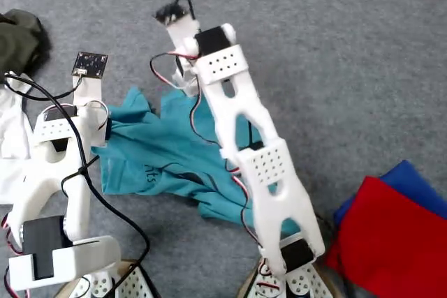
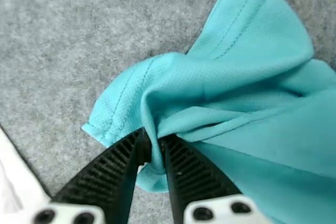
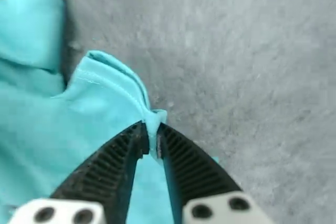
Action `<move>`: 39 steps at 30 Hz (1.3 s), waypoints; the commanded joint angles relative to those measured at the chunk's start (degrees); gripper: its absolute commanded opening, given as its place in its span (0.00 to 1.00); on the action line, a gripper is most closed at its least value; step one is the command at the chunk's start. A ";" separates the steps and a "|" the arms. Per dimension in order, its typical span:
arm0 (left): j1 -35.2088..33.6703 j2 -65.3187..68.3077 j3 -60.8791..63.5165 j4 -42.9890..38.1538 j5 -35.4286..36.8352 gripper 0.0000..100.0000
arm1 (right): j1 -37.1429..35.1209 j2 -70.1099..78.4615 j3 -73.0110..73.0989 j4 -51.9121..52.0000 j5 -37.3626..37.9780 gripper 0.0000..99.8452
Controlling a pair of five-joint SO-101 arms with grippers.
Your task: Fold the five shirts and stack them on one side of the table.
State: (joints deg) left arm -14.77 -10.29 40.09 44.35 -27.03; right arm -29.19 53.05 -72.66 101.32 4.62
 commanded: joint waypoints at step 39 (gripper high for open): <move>-1.05 7.08 -2.90 -3.52 0.09 0.02 | -3.74 2.51 2.95 0.88 7.65 0.37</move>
State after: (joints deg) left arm -14.77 -2.73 39.82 41.71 -27.12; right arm -29.19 61.32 -68.97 101.32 12.79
